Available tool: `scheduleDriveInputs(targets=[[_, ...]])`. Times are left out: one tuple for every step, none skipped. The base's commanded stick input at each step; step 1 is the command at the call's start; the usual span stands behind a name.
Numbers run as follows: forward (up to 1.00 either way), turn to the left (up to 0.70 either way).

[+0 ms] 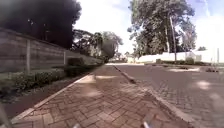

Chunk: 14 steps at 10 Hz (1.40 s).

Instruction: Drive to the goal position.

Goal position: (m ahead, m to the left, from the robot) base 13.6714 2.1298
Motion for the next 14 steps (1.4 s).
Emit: scheduleDriveInputs(targets=[[0.7, 0.0], [0.7, 0.0], [0.7, 0.0], [0.7, 0.0], [0.7, 0.0], [0.7, 0.0], [0.7, 0.0], [0.7, 0.0], [0.7, 0.0], [0.7, 0.0], [0.7, 0.0], [0.7, 0.0], [0.7, 0.0], [0.7, 0.0]])
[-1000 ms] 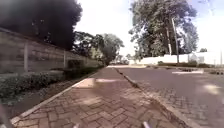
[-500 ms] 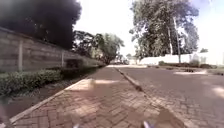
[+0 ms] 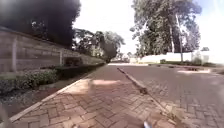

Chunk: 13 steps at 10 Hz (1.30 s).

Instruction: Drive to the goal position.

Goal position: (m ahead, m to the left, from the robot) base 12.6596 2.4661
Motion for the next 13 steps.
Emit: scheduleDriveInputs(targets=[[0.7, 0.0], [0.7, 0.0], [0.7, 0.0], [0.7, 0.0], [0.7, 0.0], [0.7, 0.0], [0.7, 0.0], [0.7, 0.0], [0.7, 0.0], [0.7, 0.0], [0.7, 0.0], [0.7, 0.0], [0.7, 0.0]])
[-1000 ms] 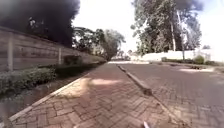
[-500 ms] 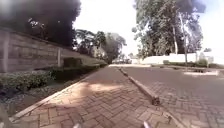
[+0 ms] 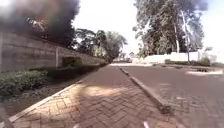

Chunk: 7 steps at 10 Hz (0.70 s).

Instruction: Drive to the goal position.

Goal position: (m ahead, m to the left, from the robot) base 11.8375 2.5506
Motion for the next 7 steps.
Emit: scheduleDriveInputs(targets=[[0.7, 0.0], [0.7, 0.0], [0.7, 0.0], [0.7, 0.0], [0.7, 0.0], [0.7, 0.0], [0.7, 0.0]])
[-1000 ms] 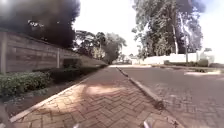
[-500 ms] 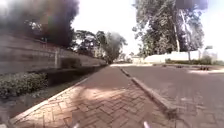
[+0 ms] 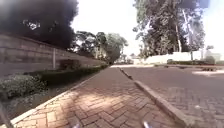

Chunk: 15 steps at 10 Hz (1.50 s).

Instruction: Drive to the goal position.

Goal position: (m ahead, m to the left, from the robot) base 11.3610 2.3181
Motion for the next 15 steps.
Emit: scheduleDriveInputs(targets=[[0.7, 0.0], [0.7, 0.0], [0.7, 0.0], [0.7, 0.0], [0.7, 0.0], [0.7, 0.0], [0.7, 0.0], [0.7, 0.0], [0.7, 0.0], [0.7, 0.0], [0.7, 0.0], [0.7, 0.0], [0.7, 0.0], [0.7, 0.0], [0.7, 0.0]])
